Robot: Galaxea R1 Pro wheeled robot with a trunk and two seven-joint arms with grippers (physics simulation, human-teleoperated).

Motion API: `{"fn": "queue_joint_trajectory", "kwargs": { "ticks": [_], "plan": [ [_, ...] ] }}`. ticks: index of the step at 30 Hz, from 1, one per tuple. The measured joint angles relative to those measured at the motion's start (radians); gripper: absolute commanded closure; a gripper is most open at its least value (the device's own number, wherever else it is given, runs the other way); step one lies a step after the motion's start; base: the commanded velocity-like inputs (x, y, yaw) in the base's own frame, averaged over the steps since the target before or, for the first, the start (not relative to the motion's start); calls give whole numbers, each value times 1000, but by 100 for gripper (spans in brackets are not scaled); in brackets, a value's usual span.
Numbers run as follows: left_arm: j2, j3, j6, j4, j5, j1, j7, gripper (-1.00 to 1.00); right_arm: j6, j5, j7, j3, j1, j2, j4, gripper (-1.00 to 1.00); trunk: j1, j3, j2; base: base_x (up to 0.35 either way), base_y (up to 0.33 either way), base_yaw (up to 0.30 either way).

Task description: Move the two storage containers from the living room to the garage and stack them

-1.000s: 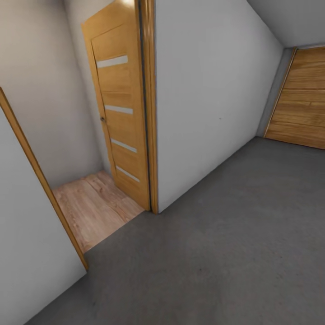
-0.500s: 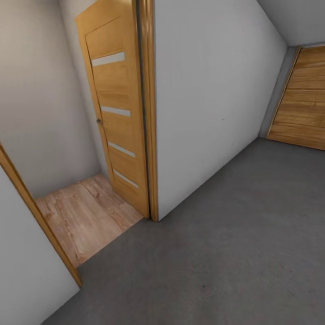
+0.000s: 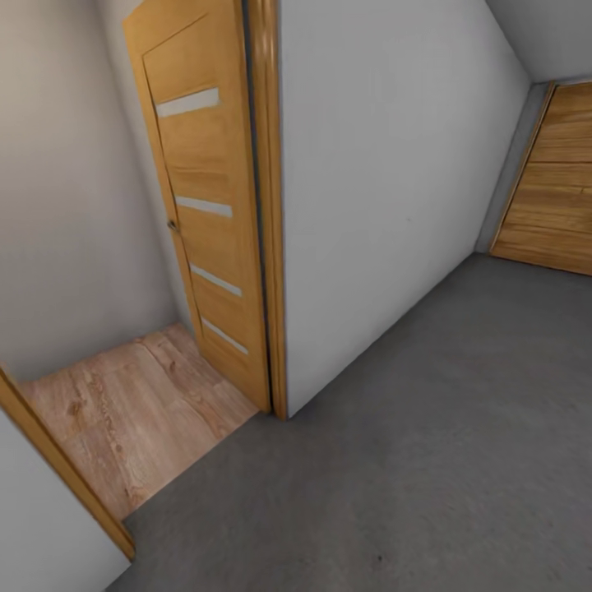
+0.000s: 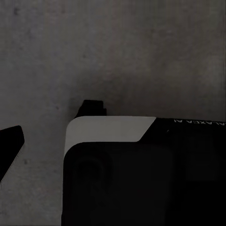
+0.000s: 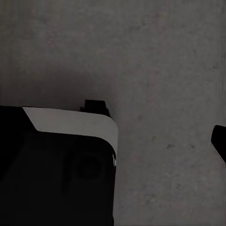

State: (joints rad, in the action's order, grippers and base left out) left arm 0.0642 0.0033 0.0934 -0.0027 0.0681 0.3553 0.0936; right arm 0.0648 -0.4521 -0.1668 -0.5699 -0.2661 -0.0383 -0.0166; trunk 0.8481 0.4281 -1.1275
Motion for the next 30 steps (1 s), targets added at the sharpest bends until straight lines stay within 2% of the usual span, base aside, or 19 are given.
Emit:
{"fn": "queue_joint_trajectory", "kwargs": {
  "ticks": [30],
  "plan": [
    [0,0,0,0,0,0,0,-100,0,0,0,0,0,1,0,-100,0,0,0,322,0,0]
  ]
}}
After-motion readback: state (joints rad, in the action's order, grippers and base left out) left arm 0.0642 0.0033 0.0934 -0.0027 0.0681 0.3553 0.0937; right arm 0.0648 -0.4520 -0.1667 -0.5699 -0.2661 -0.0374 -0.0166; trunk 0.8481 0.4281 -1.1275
